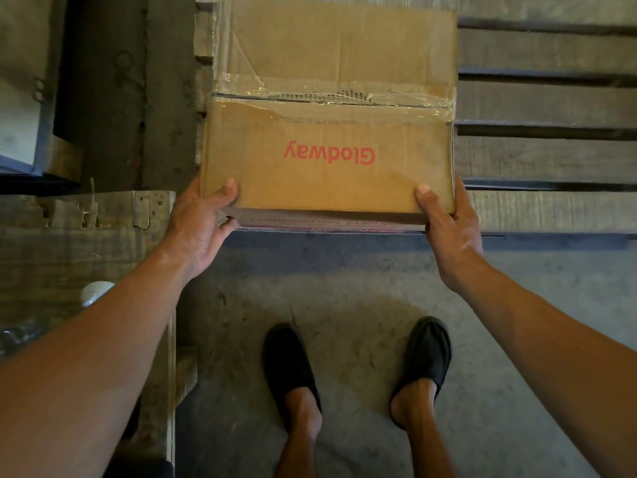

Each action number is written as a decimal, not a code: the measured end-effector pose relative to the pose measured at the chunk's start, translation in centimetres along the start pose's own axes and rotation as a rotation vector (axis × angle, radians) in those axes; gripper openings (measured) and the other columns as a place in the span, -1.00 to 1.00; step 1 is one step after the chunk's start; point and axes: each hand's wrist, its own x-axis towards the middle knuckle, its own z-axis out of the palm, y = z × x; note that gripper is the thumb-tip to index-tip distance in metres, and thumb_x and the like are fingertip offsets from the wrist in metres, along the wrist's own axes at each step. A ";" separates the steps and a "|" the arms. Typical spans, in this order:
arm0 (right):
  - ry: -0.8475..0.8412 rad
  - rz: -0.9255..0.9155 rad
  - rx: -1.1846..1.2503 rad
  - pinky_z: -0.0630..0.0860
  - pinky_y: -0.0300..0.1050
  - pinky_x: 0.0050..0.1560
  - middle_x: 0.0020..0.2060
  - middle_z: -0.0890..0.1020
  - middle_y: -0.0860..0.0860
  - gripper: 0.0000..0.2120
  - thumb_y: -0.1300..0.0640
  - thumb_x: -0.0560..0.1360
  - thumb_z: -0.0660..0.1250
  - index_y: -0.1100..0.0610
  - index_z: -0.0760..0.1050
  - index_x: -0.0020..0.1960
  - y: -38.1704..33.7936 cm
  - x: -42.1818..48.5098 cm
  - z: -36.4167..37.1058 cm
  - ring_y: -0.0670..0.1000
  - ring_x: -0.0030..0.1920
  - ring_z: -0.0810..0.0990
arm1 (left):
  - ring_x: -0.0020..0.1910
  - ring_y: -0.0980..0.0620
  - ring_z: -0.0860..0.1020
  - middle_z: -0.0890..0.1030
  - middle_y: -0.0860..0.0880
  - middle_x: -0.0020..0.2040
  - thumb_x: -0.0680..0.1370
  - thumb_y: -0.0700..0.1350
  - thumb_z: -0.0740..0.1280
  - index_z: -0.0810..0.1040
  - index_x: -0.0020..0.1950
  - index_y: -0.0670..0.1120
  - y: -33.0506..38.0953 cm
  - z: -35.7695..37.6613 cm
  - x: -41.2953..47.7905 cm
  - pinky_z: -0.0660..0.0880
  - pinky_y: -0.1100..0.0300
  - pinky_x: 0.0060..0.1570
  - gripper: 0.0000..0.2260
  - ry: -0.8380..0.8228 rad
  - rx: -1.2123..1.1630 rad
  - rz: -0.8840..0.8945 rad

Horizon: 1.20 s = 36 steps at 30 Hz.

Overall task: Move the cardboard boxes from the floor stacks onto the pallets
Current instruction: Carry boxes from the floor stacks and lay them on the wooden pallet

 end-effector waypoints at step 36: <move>0.172 -0.179 -0.581 0.24 0.10 0.46 0.57 0.24 0.10 -0.33 -0.24 0.61 0.19 0.02 0.14 0.61 -24.5 -10.1 -9.2 0.18 0.53 0.24 | 0.29 -0.19 0.49 0.55 -0.17 0.29 0.60 0.10 0.28 0.48 0.37 -0.13 23.6 10.1 -13.7 0.40 -0.02 0.21 -0.56 0.095 1.197 0.599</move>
